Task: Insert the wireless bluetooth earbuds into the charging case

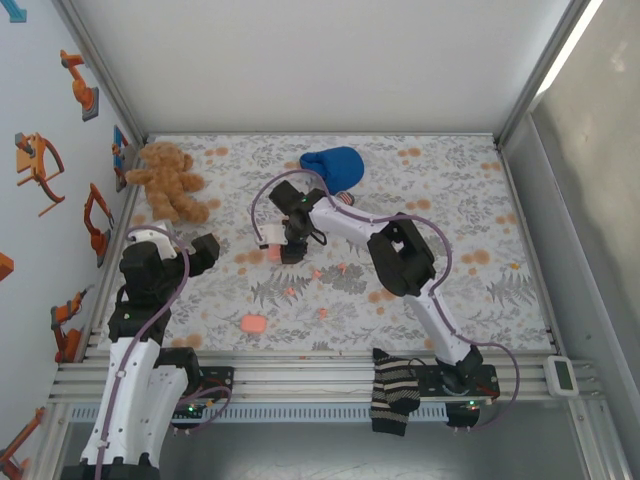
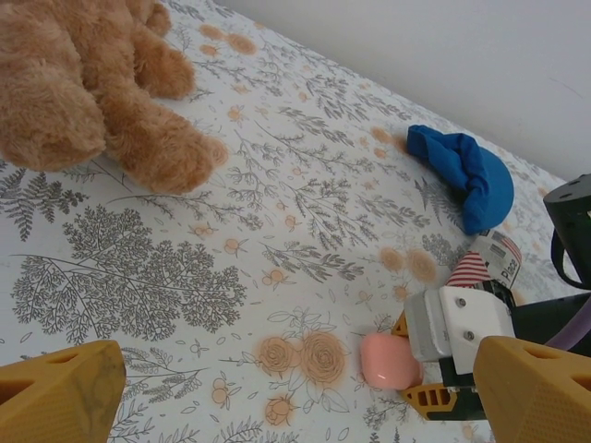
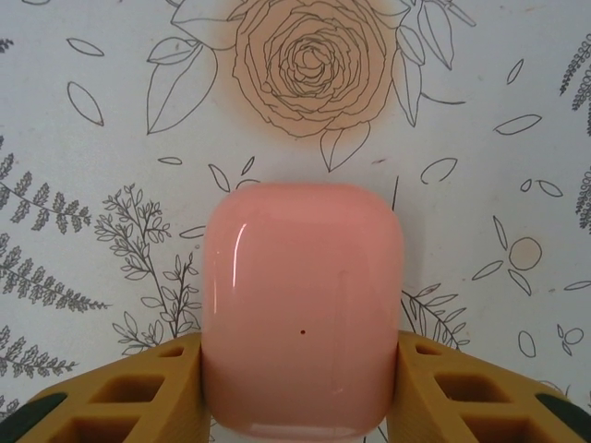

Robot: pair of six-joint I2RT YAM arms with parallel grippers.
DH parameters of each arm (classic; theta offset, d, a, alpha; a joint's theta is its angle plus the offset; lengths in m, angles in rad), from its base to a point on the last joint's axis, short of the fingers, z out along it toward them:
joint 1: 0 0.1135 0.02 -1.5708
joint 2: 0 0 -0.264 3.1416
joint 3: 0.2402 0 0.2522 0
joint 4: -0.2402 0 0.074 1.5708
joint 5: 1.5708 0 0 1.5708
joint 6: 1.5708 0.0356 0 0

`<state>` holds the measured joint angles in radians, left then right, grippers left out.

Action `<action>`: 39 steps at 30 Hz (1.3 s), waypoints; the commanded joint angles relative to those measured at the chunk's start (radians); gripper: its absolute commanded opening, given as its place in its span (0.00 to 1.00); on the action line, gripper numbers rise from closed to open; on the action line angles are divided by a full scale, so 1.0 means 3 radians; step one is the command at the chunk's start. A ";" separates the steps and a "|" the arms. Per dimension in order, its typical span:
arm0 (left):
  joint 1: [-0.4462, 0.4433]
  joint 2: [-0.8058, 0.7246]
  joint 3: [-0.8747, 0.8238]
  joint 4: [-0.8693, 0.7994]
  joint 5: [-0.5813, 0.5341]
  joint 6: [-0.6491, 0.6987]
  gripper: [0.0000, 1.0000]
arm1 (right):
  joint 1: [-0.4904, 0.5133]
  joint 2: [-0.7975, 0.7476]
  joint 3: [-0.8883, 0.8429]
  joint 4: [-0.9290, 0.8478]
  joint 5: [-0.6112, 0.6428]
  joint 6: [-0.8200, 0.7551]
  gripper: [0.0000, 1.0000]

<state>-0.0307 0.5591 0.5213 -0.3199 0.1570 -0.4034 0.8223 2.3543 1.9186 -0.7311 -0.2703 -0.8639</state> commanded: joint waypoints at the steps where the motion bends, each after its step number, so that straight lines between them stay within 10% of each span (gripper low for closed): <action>1: 0.0026 -0.0027 0.0000 -0.0086 -0.0009 0.0006 0.96 | -0.0005 -0.0321 -0.0163 0.0198 0.0003 0.0068 0.41; 14: 0.0030 -0.0032 0.0133 -0.0320 0.0478 0.0051 0.96 | -0.0031 -0.1543 -0.1424 0.1179 0.0223 0.0307 0.40; 29: -0.0032 0.0659 0.0477 0.0443 0.2389 -0.0453 0.95 | -0.0031 -0.2888 -0.2251 0.1430 0.0508 0.0387 0.40; 39: -0.0922 0.1252 0.0647 0.1089 0.2340 -0.0687 0.91 | -0.0029 -0.3392 -0.2562 0.1409 0.0558 0.0419 0.40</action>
<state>-0.2581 0.9039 0.6750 -0.1116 0.8299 -0.5667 0.8196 1.3724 1.1694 -0.3172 -0.1238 -0.7555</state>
